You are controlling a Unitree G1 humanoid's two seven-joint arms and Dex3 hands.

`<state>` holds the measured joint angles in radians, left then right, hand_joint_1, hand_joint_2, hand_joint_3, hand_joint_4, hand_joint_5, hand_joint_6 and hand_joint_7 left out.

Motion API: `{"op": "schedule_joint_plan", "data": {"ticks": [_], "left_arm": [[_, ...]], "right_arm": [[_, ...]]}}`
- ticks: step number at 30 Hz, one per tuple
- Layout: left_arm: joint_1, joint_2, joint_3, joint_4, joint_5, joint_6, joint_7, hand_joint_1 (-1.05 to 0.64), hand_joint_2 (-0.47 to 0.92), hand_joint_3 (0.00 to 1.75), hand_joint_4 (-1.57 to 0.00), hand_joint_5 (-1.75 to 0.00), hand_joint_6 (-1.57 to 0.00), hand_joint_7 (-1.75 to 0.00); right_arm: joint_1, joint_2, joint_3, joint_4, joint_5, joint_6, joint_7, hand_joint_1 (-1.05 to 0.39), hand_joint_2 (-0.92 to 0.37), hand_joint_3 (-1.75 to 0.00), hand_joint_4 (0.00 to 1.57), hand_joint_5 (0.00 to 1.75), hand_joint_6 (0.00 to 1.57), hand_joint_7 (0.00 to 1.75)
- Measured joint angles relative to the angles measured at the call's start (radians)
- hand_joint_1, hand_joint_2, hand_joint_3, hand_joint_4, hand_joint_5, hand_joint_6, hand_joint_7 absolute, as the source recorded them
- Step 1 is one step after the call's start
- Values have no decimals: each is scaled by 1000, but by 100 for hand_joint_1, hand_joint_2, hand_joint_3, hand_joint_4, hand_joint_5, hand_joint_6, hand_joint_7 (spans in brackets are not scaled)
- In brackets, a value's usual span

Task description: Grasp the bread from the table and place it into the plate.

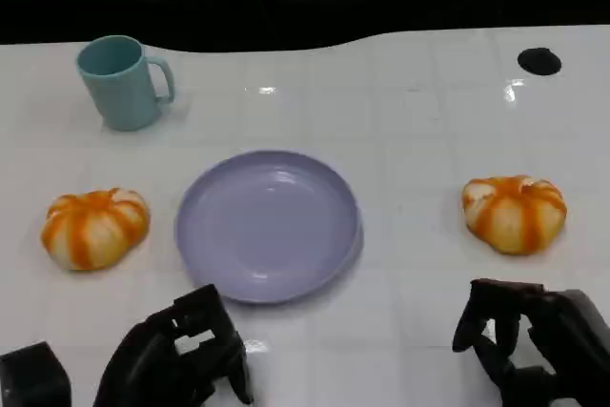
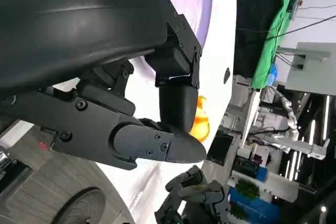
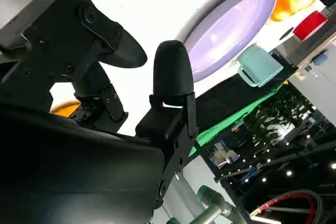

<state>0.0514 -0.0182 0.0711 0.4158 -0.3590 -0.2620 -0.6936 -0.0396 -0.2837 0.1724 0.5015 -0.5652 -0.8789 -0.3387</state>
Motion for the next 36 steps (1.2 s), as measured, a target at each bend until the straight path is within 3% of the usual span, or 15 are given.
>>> {"op": "schedule_joint_plan", "data": {"ticks": [8,11,14,22,30,36], "left_arm": [[0,0,0,0,0,1,0,-62,92,21,-79,-175,-72,-151],[0,0,0,0,0,1,0,-62,92,21,-79,-175,-72,-151],[0,0,0,0,0,1,0,-61,92,22,-79,-175,-72,-151],[-3,0,0,3,0,1,0,-63,92,21,-79,-175,-72,-152],[-3,0,0,3,0,0,0,-61,92,22,-79,-175,-71,-152],[-4,0,0,3,0,0,0,-61,92,22,-80,-175,-71,-153]], "right_arm": [[0,0,0,0,0,0,0,-10,-29,-138,89,175,77,137],[0,0,0,0,0,0,0,-10,-35,-126,84,171,79,120],[0,0,-1,-3,-3,2,0,-12,-42,-111,82,143,82,95],[1,-16,-19,-81,-92,48,-83,-16,-47,-93,67,128,73,74],[9,-56,-40,-212,-241,167,-175,-18,-49,-77,57,66,76,26],[10,-89,-41,-281,-339,278,-221,-26,-62,-58,49,41,70,7]]}}
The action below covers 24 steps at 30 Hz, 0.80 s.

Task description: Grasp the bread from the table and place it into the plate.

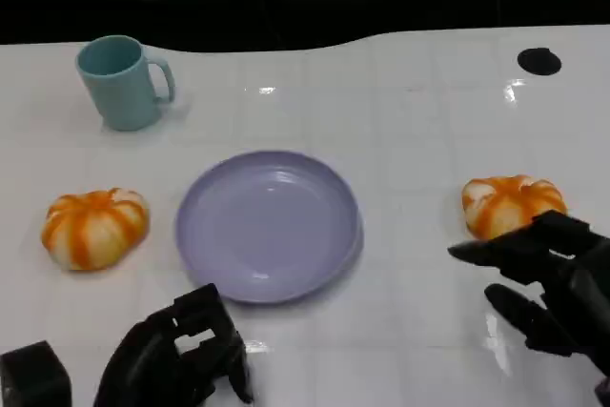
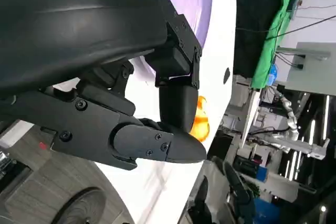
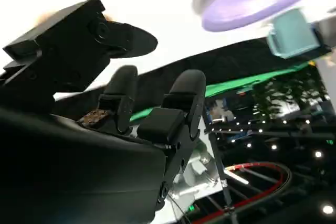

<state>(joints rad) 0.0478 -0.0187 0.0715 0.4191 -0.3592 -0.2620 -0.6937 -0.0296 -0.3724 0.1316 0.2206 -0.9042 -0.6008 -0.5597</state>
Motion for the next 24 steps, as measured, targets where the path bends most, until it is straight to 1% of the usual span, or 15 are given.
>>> {"op": "schedule_joint_plan", "data": {"ticks": [2,3,6,10,15,20,24], "left_arm": [[0,0,0,0,0,0,0,-62,92,22,-80,-175,-71,-153],[0,0,0,1,0,0,0,-62,92,22,-80,-175,-71,-153],[-2,0,1,6,0,0,0,-62,92,22,-80,-175,-71,-153],[-5,0,1,12,0,-1,0,-63,91,22,-80,-175,-72,-153],[-18,0,2,21,0,0,0,-62,92,21,-80,-175,-71,-153],[-23,-1,3,27,0,-2,0,-62,92,22,-80,-175,-71,-154],[-25,-1,2,31,0,-5,0,-62,92,22,-80,-175,-71,-154]], "right_arm": [[0,-14,1,-29,-25,49,5,-27,-68,-47,45,36,66,3],[1,-21,1,-46,-30,75,18,-29,-74,-34,41,33,62,1],[4,-31,3,-91,-41,146,73,-31,-82,-21,35,29,56,0],[5,-40,14,-133,-44,216,143,-35,-85,-15,25,27,46,0],[-9,-48,45,-144,-71,311,230,-40,-86,-5,14,32,36,0],[-53,-60,78,-137,-86,377,293,-44,-87,-3,7,34,31,0],[-104,-62,113,-92,-104,424,320,-44,-84,-1,6,37,31,1]]}}
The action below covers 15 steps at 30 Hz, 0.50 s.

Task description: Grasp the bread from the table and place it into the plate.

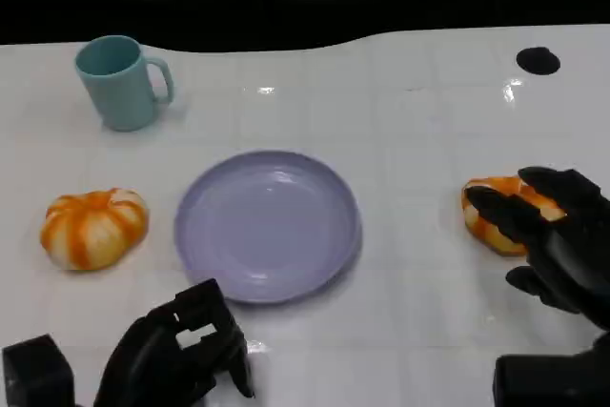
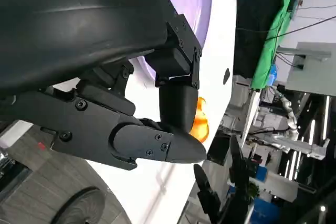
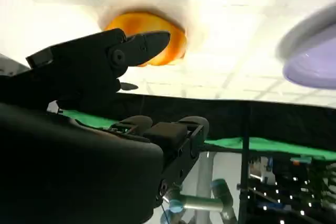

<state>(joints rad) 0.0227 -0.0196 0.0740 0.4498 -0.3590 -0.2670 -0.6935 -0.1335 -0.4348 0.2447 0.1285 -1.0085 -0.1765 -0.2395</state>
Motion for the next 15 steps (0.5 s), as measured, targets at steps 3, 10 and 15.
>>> {"op": "schedule_joint_plan", "data": {"ticks": [3,10,15], "left_arm": [[1,0,0,0,0,-2,0,-61,92,22,-80,-175,-71,-154],[2,-1,0,-1,0,-3,0,-62,92,22,-80,-175,-71,-154],[4,-2,-1,-2,0,-6,0,-62,92,23,-80,-175,-71,-154]], "right_arm": [[-40,0,24,49,-13,22,-2,-45,-83,0,6,39,32,1],[-127,-1,85,185,-20,52,-25,-48,-83,0,5,40,31,0],[-186,0,129,289,-22,68,-49,-51,-83,0,6,41,31,0]]}}
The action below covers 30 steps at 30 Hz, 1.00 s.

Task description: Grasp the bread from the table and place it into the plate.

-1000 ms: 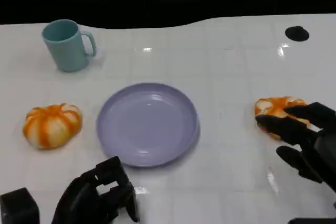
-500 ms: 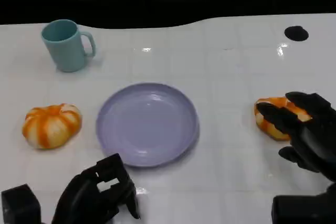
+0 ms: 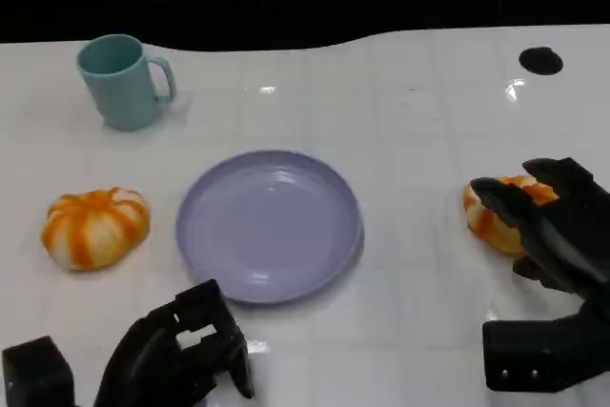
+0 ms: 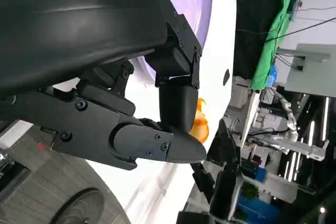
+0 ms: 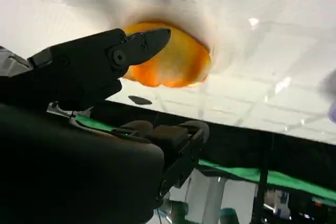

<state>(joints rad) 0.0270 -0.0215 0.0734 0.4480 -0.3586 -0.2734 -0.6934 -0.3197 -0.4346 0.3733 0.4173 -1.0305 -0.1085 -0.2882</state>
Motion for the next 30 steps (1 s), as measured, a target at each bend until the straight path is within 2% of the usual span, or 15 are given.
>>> {"op": "schedule_joint_plan", "data": {"ticks": [6,9,17,20,22,23,24,25,26,27,28,29,30], "left_arm": [[2,-1,-1,0,1,-12,0,-61,92,24,-79,-175,-71,-153],[2,-1,-2,0,2,-17,0,-62,92,24,-79,-175,-71,-153],[5,-3,-2,-1,1,-19,0,-61,92,24,-80,-175,-70,-153],[7,-3,-2,-2,1,-19,0,-60,92,24,-80,-175,-71,-153],[8,-3,-2,-5,1,-19,0,-60,92,24,-79,-175,-71,-152],[9,-3,-2,-7,1,-19,1,-60,92,24,-79,-175,-71,-152],[10,-3,-2,-7,1,-19,1,-60,92,24,-80,-175,-71,-152],[10,-3,-2,-8,1,-19,1,-60,92,24,-80,-175,-71,-152],[11,-3,-2,-8,1,-19,1,-60,92,25,-80,-175,-71,-152],[11,-3,-2,-9,1,-19,1,-61,92,25,-80,-175,-71,-152],[11,-3,-2,-9,1,-19,1,-61,92,25,-80,-175,-71,-152],[11,-3,-3,-9,1,-19,0,-61,92,25,-79,-175,-71,-152],[11,-3,-2,-9,1,-19,0,-61,92,25,-79,-175,-71,-152]], "right_arm": [[-77,8,60,138,-4,12,-48,-54,-86,-1,9,38,31,0],[-110,19,89,211,-1,9,-72,-50,-85,0,10,36,31,0],[-227,70,153,438,26,-19,-139,-49,-87,0,28,22,35,1],[-269,91,174,516,32,-26,-173,-44,-87,0,51,18,46,2],[-294,101,186,566,45,-43,-198,-33,-89,-1,84,23,68,6],[-302,106,189,592,50,-59,-221,-28,-91,-2,97,30,79,7],[-307,110,191,611,53,-76,-244,-25,-91,-3,98,64,94,7],[-313,113,193,631,61,-93,-272,-25,-90,-2,92,124,113,9],[-319,114,196,648,65,-105,-297,-26,-89,-1,92,149,122,10],[-327,115,203,663,64,-115,-322,-27,-89,0,93,161,128,12],[-335,116,213,676,63,-121,-346,-26,-90,-2,94,168,121,42],[-342,117,225,688,60,-126,-373,-25,-91,-6,92,172,98,99],[-347,119,232,699,59,-132,-398,-25,-92,-9,89,173,84,128]]}}
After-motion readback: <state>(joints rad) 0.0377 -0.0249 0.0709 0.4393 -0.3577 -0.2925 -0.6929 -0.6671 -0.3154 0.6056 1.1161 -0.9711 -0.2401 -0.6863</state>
